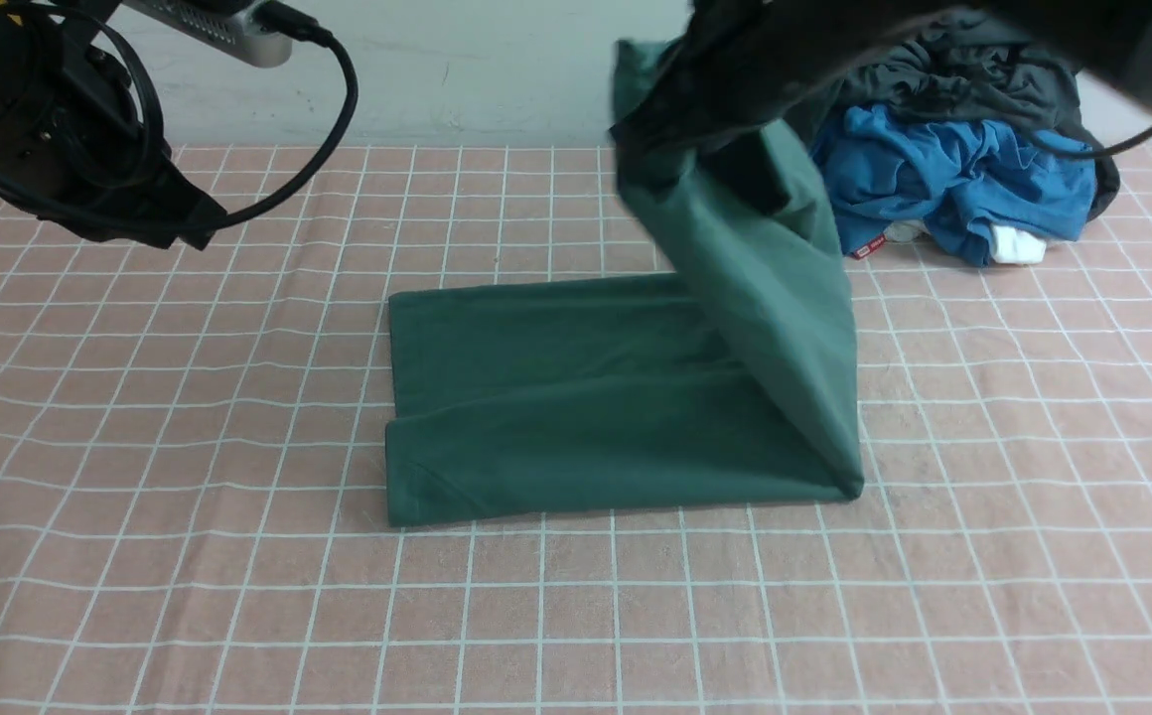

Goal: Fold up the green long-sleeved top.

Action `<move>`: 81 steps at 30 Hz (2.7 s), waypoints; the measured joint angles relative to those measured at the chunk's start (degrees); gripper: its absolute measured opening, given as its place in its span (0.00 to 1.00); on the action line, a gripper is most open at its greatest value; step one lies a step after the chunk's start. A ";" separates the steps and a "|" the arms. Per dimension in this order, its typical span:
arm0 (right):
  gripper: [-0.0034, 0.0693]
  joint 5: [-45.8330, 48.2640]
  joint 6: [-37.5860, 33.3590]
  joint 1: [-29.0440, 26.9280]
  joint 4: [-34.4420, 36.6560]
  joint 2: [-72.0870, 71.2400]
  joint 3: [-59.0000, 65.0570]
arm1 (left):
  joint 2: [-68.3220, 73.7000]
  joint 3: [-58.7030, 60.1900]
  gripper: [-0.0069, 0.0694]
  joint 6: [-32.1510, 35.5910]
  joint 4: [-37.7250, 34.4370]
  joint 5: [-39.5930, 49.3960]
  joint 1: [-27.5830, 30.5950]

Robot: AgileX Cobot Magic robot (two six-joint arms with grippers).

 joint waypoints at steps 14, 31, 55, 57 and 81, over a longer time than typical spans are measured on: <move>0.19 -6.01 -1.64 5.56 12.45 13.30 -2.65 | -0.39 0.00 0.09 0.00 0.24 -0.68 0.00; 0.57 19.08 -3.98 -3.39 10.17 12.45 -20.78 | -3.19 1.70 0.09 -1.70 -1.53 1.15 0.00; 0.03 2.20 -6.97 -5.57 10.91 -41.10 30.55 | -79.10 53.44 0.09 -23.07 7.82 -3.22 0.00; 0.03 -6.26 -7.47 -5.57 12.66 -47.40 37.60 | -84.27 55.70 0.09 -23.19 7.82 -3.29 0.00; 0.03 -28.49 -10.06 -5.57 16.92 -87.64 67.69 | -85.59 56.46 0.09 -19.67 7.76 -6.58 0.00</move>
